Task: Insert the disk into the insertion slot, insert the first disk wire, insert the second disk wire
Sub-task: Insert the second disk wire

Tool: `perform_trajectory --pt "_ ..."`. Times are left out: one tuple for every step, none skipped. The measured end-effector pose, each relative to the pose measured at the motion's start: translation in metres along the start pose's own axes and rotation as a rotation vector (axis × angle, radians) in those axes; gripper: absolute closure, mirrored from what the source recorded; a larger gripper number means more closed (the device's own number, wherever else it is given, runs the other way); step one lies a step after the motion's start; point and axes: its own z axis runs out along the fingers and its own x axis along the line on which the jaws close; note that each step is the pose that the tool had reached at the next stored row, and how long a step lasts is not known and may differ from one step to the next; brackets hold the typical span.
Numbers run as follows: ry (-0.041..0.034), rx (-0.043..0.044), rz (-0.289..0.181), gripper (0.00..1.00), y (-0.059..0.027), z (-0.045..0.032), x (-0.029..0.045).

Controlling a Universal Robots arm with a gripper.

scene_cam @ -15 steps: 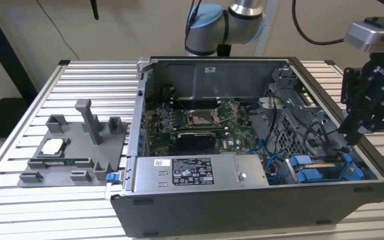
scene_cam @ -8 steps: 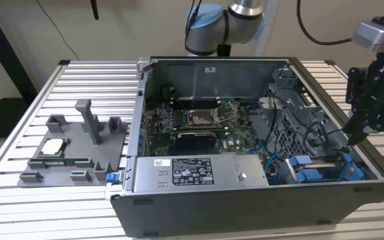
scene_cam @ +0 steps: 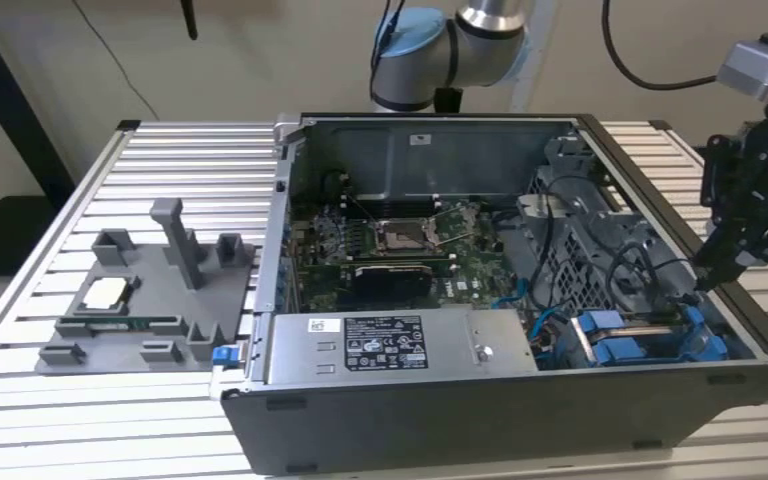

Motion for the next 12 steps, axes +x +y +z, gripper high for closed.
perform_trajectory --pt "0.0000 -0.0006 0.000 0.73 -0.0011 -0.0001 0.0000" --pt "0.0000 -0.0009 0.000 0.73 -0.0021 -0.0001 0.0000" --pt "0.0001 -0.0010 0.000 0.73 -0.0032 -0.0003 0.0000" --pt "0.0001 -0.0012 0.000 0.73 -0.0044 -0.0004 0.0000" --pt "0.0001 -0.0019 0.000 0.73 -0.0054 -0.0004 0.0000" --pt "0.0000 -0.0026 0.000 0.73 -0.0063 -0.0004 0.0000" --pt "0.0000 -0.0034 0.000 0.73 -0.0068 -0.0004 -0.0001" --pt "-0.0004 -0.0051 0.000 0.73 -0.0071 -0.0002 -0.0001" --pt "-0.0012 -0.0085 0.000 0.73 -0.0072 0.0004 -0.0001" --pt "-0.0021 -0.0126 0.001 0.73 -0.0073 0.0009 -0.0001" --pt "-0.0035 -0.0164 0.002 0.73 -0.0073 0.0012 -0.0001" --pt "-0.0061 -0.0183 0.002 0.73 -0.0072 0.0014 -0.0001"
